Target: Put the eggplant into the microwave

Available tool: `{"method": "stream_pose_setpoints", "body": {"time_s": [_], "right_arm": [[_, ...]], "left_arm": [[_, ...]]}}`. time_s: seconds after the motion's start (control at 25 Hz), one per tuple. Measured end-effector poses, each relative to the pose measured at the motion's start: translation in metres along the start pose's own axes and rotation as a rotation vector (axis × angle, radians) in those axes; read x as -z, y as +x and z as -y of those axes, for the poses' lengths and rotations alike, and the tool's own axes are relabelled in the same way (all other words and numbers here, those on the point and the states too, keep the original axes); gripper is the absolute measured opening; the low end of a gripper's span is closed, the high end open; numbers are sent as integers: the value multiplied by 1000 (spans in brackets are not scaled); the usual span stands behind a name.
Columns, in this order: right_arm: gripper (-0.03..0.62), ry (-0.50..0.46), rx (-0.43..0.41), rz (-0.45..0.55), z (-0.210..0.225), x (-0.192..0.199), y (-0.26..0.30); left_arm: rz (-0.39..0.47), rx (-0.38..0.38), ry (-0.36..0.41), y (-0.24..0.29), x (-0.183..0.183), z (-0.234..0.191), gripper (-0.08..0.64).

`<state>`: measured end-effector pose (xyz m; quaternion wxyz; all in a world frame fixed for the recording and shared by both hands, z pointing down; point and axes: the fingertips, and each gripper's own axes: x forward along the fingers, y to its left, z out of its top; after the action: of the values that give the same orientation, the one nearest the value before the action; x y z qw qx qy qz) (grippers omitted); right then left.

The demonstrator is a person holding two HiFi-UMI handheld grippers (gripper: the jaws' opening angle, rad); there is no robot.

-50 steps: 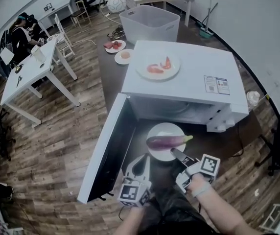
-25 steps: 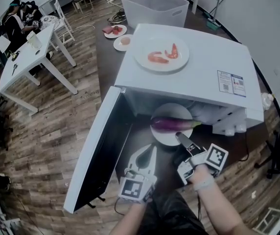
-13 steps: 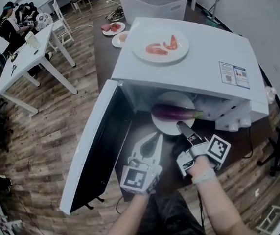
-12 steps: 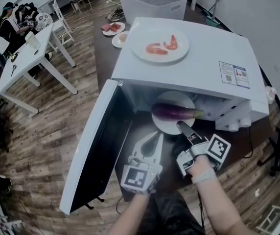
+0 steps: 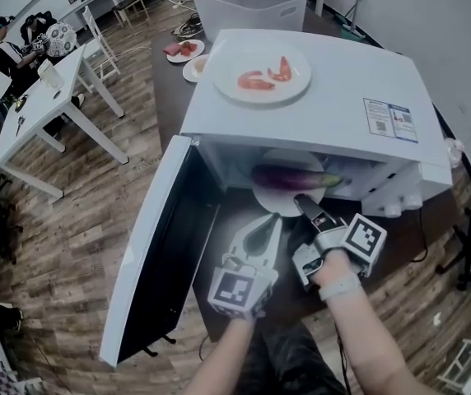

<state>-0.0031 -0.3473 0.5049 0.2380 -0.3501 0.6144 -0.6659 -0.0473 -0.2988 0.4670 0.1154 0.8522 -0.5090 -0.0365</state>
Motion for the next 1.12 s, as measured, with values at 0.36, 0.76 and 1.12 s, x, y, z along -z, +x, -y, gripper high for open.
{"method": "stream_pose_setpoints", "body": {"time_s": [0.36, 0.76, 1.12], "right_arm": [[26, 20, 0, 16, 3, -4, 7], [47, -54, -36, 3, -5, -12, 9], [172, -183, -122, -96, -19, 0, 7]], "left_arm": [[-9, 6, -14, 9, 4, -2, 2], [2, 6, -53, 21, 3, -3, 2], [-17, -24, -61, 26, 3, -9, 2]]}}
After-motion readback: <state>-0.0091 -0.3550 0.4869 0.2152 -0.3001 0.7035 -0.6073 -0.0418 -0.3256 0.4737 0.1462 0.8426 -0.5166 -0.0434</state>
